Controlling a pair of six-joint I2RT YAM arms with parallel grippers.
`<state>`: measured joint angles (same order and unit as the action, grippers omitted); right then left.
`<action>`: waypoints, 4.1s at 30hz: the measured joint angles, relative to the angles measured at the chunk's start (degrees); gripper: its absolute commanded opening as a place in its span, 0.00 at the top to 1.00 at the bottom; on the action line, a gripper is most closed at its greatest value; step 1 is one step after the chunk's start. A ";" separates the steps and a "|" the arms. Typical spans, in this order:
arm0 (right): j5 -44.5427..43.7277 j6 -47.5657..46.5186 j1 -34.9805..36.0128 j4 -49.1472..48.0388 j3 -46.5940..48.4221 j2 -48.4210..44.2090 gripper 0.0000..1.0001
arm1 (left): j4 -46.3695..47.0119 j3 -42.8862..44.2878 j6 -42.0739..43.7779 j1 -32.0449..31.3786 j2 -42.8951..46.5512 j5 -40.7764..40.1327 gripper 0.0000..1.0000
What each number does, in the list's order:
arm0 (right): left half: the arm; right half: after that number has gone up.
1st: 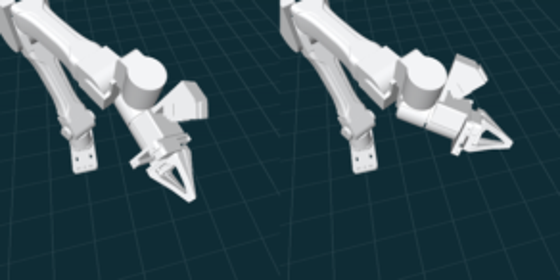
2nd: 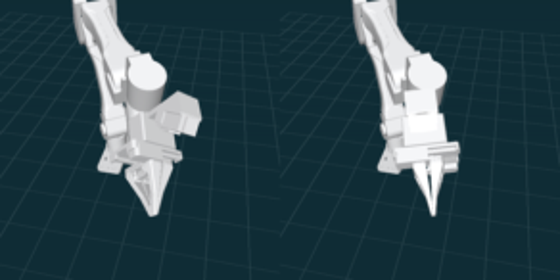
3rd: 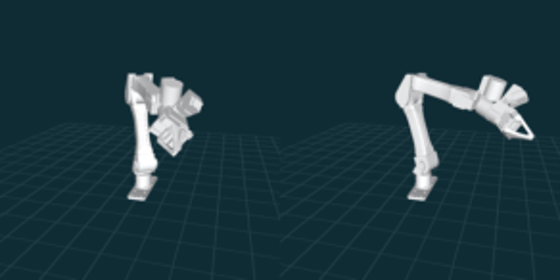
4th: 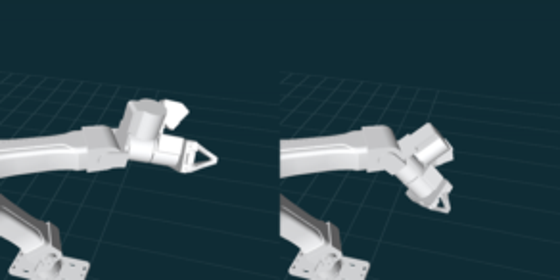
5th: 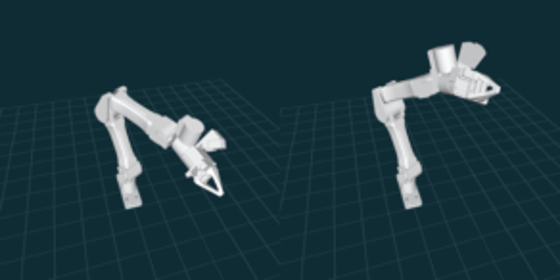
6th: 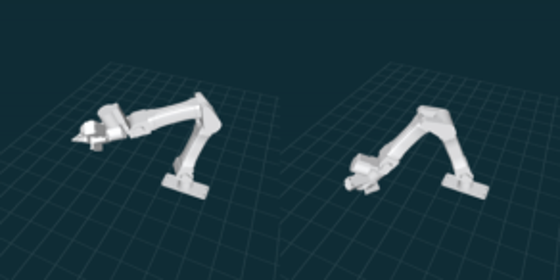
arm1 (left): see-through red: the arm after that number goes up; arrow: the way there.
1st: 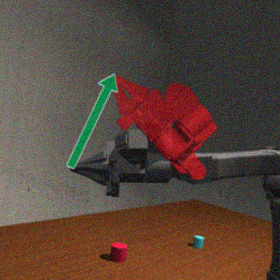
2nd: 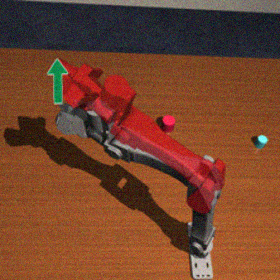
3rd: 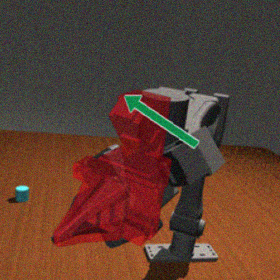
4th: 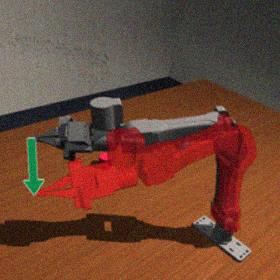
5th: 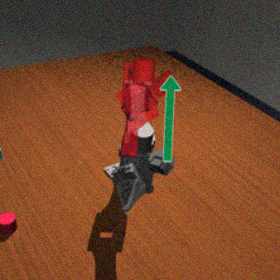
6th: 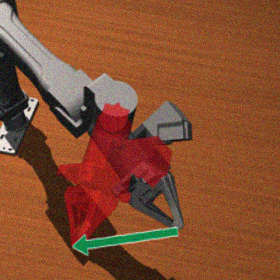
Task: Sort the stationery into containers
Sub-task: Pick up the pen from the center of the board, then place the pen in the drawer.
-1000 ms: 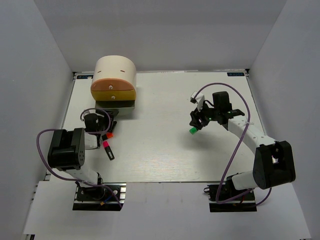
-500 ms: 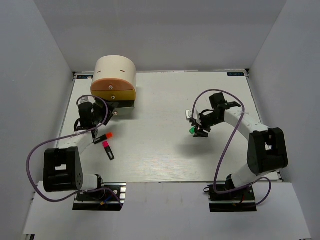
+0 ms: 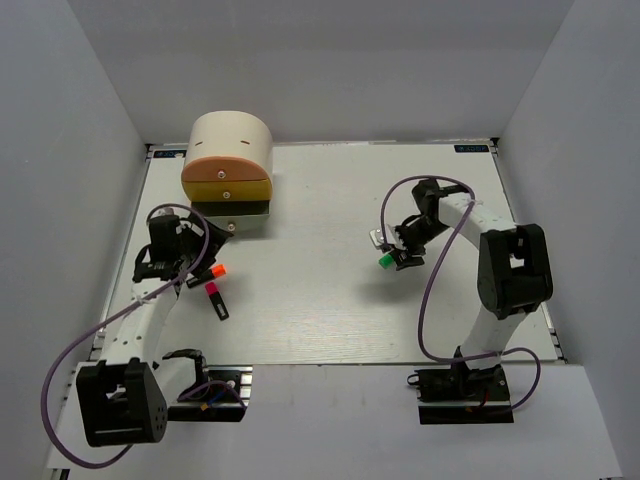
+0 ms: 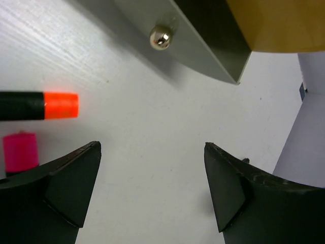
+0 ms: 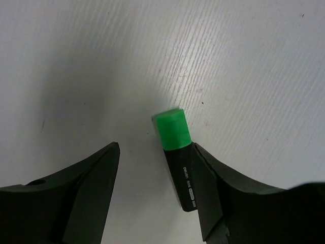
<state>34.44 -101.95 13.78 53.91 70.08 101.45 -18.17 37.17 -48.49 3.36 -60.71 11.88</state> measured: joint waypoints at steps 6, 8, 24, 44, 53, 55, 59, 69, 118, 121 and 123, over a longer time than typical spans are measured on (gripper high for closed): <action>-3.26 -0.52 0.11 -1.03 1.81 2.62 0.36 | -7.41 -1.20 -0.28 0.00 6.40 -1.22 0.07; -4.79 -0.15 0.15 -2.51 1.90 3.58 0.36 | -9.40 -1.42 -0.37 0.00 8.00 -1.62 0.07; -11.89 4.11 0.55 -7.17 5.35 9.18 0.87 | -17.25 -2.12 -1.42 0.07 13.46 -2.56 0.02; 1.01 33.55 20.72 -14.45 31.93 6.73 1.00 | -21.73 -6.36 -8.70 0.07 15.32 -3.34 0.01; -0.50 58.55 29.77 -34.58 41.48 15.34 1.00 | -22.73 -6.64 -9.62 0.07 17.86 -3.56 0.01; -1.11 61.33 31.41 -37.07 41.48 16.87 1.00 | -23.04 -6.82 -9.64 0.07 18.27 -3.56 0.01; -3.50 65.29 34.73 -43.08 40.68 18.99 1.00 | -23.80 -7.15 -9.66 0.07 19.06 -3.56 0.01; -12.66 70.20 37.99 -55.12 39.71 22.32 1.00 | -26.23 -9.07 -9.66 0.07 22.71 -3.58 0.01; -20.20 64.11 36.63 -63.28 24.00 23.69 0.86 | -26.21 -9.09 -10.78 0.07 19.65 -3.56 0.01; -19.34 65.40 36.06 -63.36 18.18 16.98 1.00 | -25.22 -7.93 -10.95 0.07 16.13 -4.04 0.05; -18.99 66.93 35.43 -63.21 14.60 11.21 1.00 | -24.52 -6.58 -11.76 0.07 12.94 -5.01 0.17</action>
<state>15.44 -35.03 49.21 -9.30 84.68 112.66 -42.70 30.59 -60.25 3.42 -47.77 6.87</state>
